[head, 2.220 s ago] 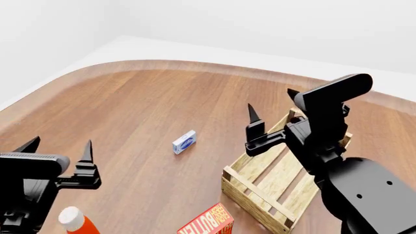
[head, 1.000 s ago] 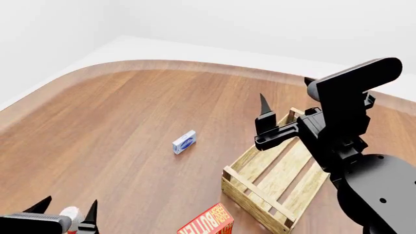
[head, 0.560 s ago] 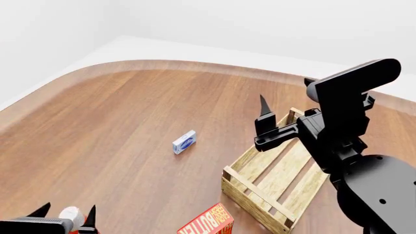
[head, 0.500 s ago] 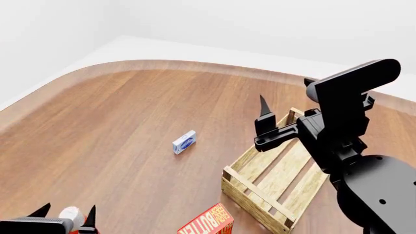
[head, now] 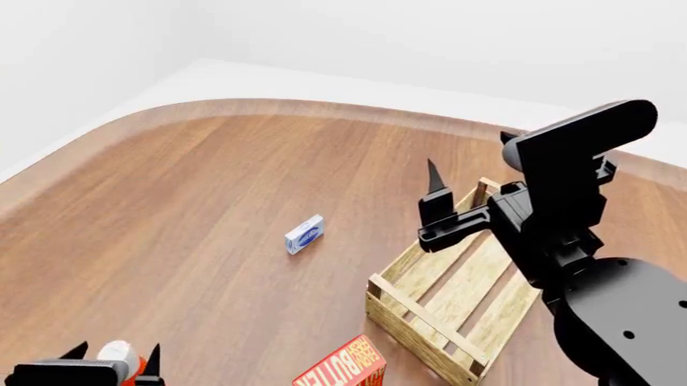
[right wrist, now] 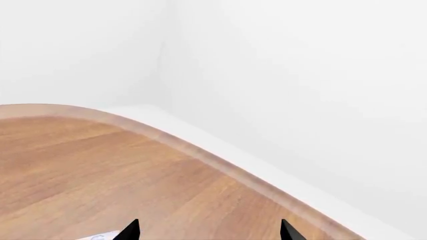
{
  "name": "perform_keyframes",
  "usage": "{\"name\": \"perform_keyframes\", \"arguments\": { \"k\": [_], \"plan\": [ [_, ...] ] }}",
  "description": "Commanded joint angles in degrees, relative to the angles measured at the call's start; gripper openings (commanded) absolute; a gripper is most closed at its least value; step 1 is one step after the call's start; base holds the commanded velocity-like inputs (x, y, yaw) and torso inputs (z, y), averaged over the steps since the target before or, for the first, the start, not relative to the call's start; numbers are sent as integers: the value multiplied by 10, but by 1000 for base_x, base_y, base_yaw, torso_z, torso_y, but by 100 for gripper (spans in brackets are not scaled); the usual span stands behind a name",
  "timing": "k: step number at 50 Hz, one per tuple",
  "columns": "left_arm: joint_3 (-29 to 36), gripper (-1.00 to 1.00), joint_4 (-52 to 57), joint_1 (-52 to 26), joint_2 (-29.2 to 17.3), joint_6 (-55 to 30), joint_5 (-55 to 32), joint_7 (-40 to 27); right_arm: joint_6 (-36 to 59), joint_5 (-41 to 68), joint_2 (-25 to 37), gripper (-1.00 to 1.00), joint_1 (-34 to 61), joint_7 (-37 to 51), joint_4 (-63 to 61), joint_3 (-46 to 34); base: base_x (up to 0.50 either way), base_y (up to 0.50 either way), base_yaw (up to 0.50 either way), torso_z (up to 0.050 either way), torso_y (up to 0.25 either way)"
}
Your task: Pick up the ketchup, and put it in the wooden tray.
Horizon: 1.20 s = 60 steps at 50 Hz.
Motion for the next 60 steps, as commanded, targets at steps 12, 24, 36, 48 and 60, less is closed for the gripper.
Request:
{"name": "perform_keyframes", "arguments": {
  "k": [12,24,36,48,60],
  "plan": [
    [1,100,-39,-12,4,14,6,-7,0,9,1,100,-6,10,-3,-1,0,0,0,0,0],
    [16,100,-82,-30,9,25,17,-9,12,18,1,100,-8,18,-15,8,0,0,0,0,0],
    [30,100,-105,-39,11,29,21,-5,28,29,1,100,-7,26,-27,19,0,0,0,0,0],
    [44,-100,-145,-76,18,30,22,-5,43,44,2,100,-8,34,-42,36,0,0,0,0,0],
    [45,-100,-146,-84,19,33,9,4,49,57,4,100,-11,43,-50,46,0,0,0,0,0]
  ]
}}
